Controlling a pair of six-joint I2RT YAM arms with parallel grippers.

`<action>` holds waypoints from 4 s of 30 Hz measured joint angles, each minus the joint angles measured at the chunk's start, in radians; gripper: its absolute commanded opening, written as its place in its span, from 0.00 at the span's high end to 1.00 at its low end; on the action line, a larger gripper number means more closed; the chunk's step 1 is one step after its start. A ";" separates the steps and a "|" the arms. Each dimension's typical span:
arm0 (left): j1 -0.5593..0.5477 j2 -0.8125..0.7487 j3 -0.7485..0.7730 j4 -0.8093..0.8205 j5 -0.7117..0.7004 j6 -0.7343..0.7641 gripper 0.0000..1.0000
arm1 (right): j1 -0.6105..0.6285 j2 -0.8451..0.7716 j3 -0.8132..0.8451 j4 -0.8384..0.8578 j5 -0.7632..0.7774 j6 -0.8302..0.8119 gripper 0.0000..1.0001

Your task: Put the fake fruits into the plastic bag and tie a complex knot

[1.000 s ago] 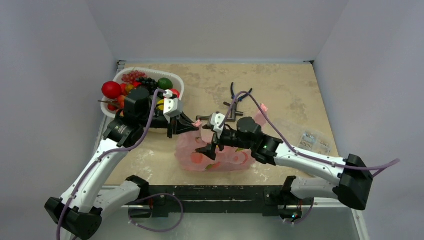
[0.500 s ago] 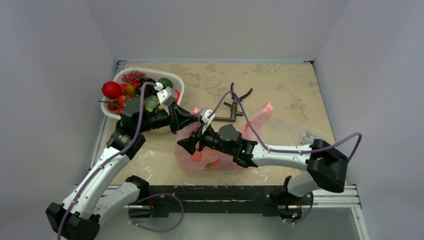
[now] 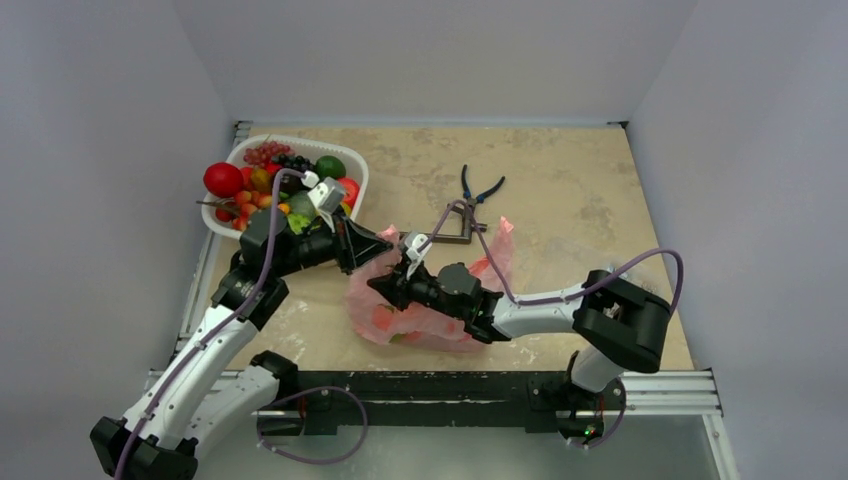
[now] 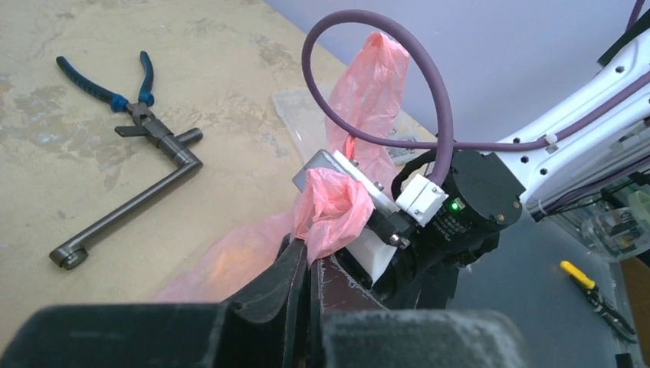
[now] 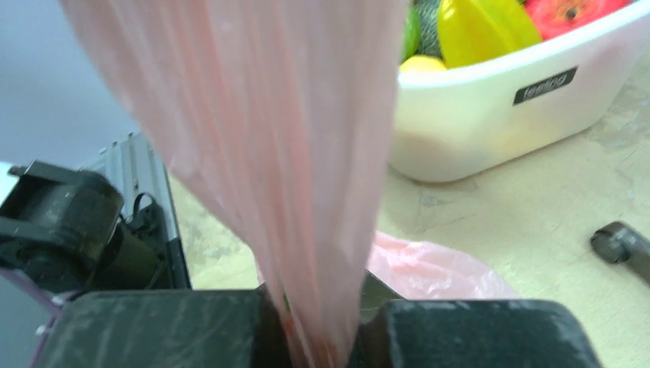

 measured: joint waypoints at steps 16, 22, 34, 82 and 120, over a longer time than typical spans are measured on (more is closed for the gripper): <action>0.014 -0.024 -0.052 -0.174 0.053 0.307 1.00 | -0.002 -0.120 -0.017 -0.292 -0.208 -0.287 0.11; 0.016 -0.024 -0.047 -0.193 0.056 0.366 1.00 | -0.043 -0.363 0.103 -0.581 -0.238 -0.339 0.01; 0.016 -0.040 -0.023 -0.249 0.068 0.442 0.63 | -0.324 -0.697 0.360 -1.157 -0.251 -0.316 0.01; -0.225 0.022 0.394 -0.316 -0.042 0.540 0.00 | -0.759 -0.531 0.373 -1.386 -0.888 -0.501 1.00; -0.617 0.747 -0.178 0.888 -0.270 0.395 1.00 | -0.614 -0.677 0.261 -1.299 -0.758 -0.212 1.00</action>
